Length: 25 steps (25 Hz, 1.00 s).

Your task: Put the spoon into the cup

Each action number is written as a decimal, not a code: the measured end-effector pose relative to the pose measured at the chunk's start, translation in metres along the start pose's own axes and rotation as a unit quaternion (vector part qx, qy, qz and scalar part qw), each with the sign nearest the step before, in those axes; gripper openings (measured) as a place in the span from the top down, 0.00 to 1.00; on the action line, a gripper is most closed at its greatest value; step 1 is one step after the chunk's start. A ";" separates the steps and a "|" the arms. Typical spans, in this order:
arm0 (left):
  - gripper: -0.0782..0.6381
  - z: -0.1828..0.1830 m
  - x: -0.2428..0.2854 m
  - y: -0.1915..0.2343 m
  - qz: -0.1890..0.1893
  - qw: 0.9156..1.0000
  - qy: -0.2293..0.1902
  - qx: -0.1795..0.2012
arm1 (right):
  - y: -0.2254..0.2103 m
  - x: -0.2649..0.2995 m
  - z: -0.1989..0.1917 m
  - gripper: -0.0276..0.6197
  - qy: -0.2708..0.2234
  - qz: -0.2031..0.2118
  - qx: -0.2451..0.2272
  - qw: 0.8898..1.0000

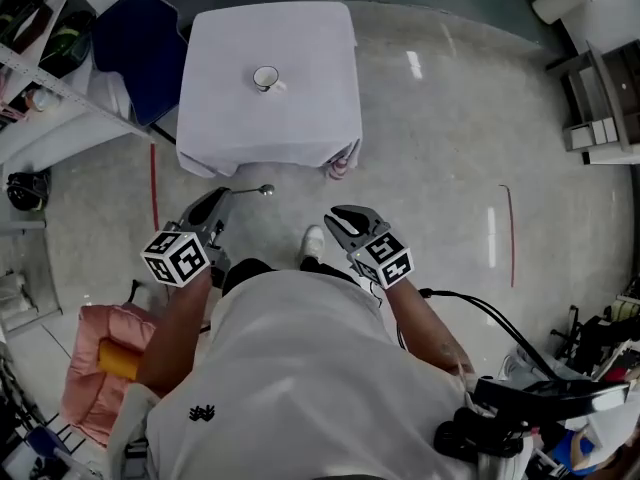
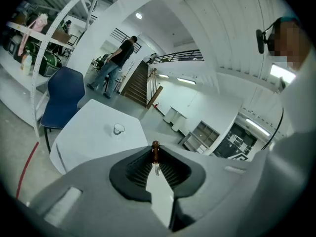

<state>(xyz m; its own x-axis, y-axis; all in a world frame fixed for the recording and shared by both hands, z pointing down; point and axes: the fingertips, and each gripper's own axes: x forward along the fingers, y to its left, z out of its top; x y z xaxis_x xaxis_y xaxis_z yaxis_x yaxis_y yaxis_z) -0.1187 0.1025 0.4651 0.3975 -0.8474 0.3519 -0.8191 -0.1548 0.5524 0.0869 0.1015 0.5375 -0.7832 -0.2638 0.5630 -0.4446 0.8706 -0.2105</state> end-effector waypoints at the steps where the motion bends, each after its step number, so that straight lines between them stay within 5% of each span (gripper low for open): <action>1: 0.82 0.007 0.009 0.006 0.006 1.000 -0.002 -0.004 | -0.011 0.004 0.003 0.83 -0.002 0.000 0.000 1.000; 9: 0.82 0.047 0.085 0.022 0.029 0.999 -0.008 -0.011 | -0.075 0.009 0.021 0.83 -0.005 0.005 0.029 1.000; 19: 0.82 0.148 0.200 0.144 0.007 1.000 0.025 0.013 | -0.141 0.071 0.097 0.83 -0.009 -0.095 0.076 0.992; 25: 0.82 0.163 0.264 0.206 -0.004 0.996 0.078 0.039 | -0.156 0.099 0.126 0.83 -0.021 -0.157 0.123 0.980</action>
<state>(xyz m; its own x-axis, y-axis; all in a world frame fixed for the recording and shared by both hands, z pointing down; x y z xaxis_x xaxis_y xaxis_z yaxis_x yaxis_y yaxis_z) -0.2505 -0.2362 0.5486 0.4590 -0.7573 0.4646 -0.8425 -0.2051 0.4981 0.0241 -0.1127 0.5256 -0.6058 -0.5233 0.5993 -0.7536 0.6189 -0.2214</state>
